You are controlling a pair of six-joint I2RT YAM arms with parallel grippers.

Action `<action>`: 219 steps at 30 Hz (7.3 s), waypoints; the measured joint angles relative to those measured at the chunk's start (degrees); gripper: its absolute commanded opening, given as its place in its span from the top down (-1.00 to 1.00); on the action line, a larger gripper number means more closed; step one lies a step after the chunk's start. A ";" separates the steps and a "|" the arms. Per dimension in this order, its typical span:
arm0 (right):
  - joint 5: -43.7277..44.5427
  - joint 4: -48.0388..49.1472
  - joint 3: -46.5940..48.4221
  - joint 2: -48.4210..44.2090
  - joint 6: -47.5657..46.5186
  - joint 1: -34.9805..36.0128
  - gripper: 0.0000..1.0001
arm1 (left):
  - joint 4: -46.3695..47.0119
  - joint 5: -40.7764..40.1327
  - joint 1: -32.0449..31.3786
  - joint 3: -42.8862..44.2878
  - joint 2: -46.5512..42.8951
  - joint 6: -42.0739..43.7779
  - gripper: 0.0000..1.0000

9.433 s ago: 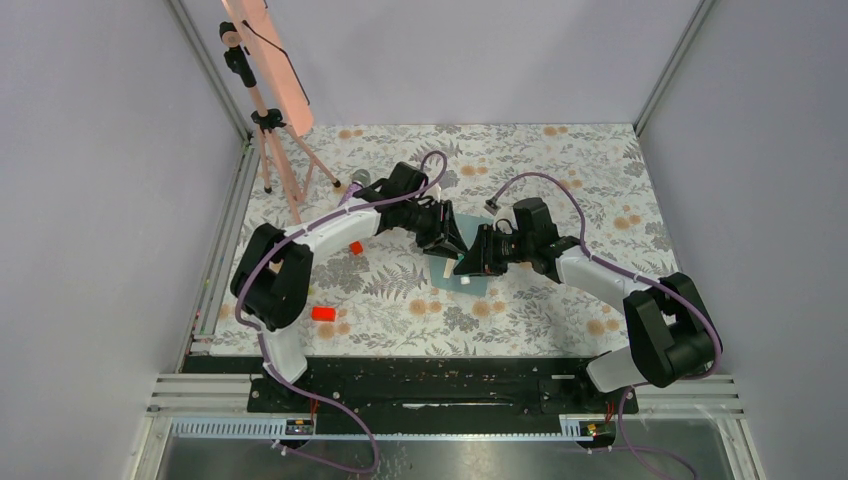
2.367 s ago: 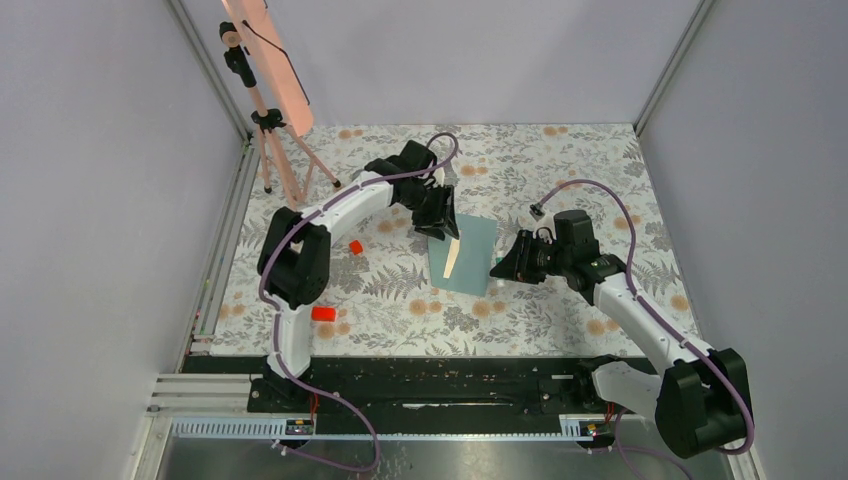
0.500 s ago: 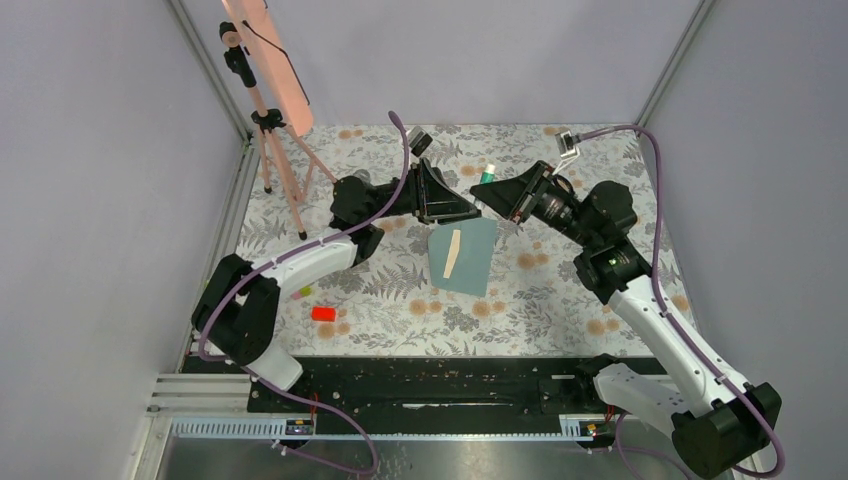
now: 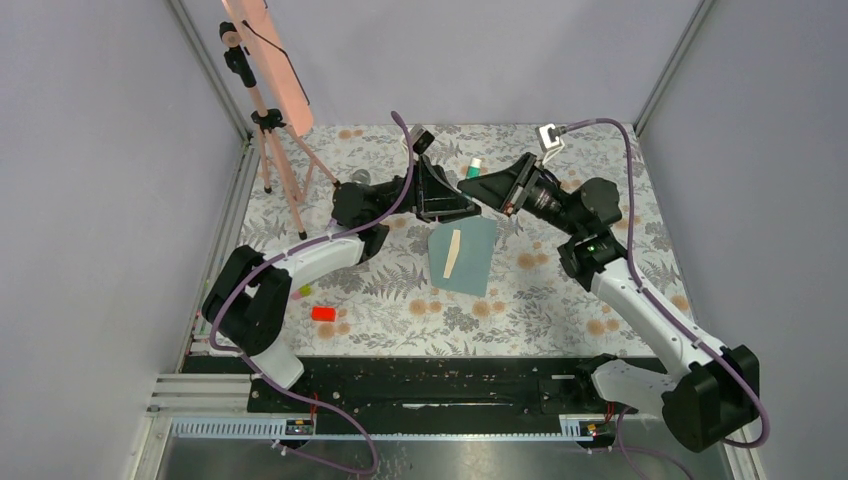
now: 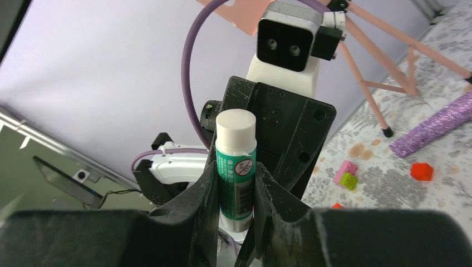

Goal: Place the letter into the envelope and seal it

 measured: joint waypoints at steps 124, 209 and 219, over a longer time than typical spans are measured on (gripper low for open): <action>-17.33 46.38 2.40 14.05 35.08 -3.98 1.00 | -3.17 2.86 -1.46 5.42 -4.33 0.20 0.14; -16.59 27.43 7.10 10.40 15.30 1.86 1.00 | -0.24 9.81 1.99 -0.39 -11.45 2.29 0.01; -15.52 35.36 6.84 10.91 21.46 1.86 1.00 | 2.23 8.76 1.70 -0.35 -9.38 0.11 0.10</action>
